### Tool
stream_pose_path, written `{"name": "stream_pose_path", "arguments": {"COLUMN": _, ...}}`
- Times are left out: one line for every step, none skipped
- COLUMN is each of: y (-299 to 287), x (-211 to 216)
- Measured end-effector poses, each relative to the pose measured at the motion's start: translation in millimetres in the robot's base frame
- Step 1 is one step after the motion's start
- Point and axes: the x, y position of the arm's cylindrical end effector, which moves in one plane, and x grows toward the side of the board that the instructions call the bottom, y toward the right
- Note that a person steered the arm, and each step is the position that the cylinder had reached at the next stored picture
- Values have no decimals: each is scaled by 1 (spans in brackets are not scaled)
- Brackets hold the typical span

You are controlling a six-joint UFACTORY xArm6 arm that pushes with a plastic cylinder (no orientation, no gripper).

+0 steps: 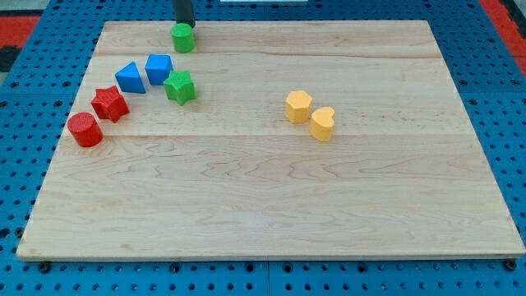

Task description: Move the green circle to the green star

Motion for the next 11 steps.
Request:
{"name": "stream_pose_path", "arguments": {"y": -31, "x": 0}}
{"name": "stream_pose_path", "arguments": {"y": -27, "x": 16}}
{"name": "stream_pose_path", "arguments": {"y": 37, "x": 28}}
{"name": "stream_pose_path", "arguments": {"y": 62, "x": 75}}
{"name": "stream_pose_path", "arguments": {"y": 76, "x": 105}}
{"name": "stream_pose_path", "arguments": {"y": 78, "x": 131}}
{"name": "stream_pose_path", "arguments": {"y": 78, "x": 169}}
{"name": "stream_pose_path", "arguments": {"y": 80, "x": 189}}
{"name": "stream_pose_path", "arguments": {"y": 124, "x": 206}}
{"name": "stream_pose_path", "arguments": {"y": 118, "x": 234}}
{"name": "stream_pose_path", "arguments": {"y": 86, "x": 233}}
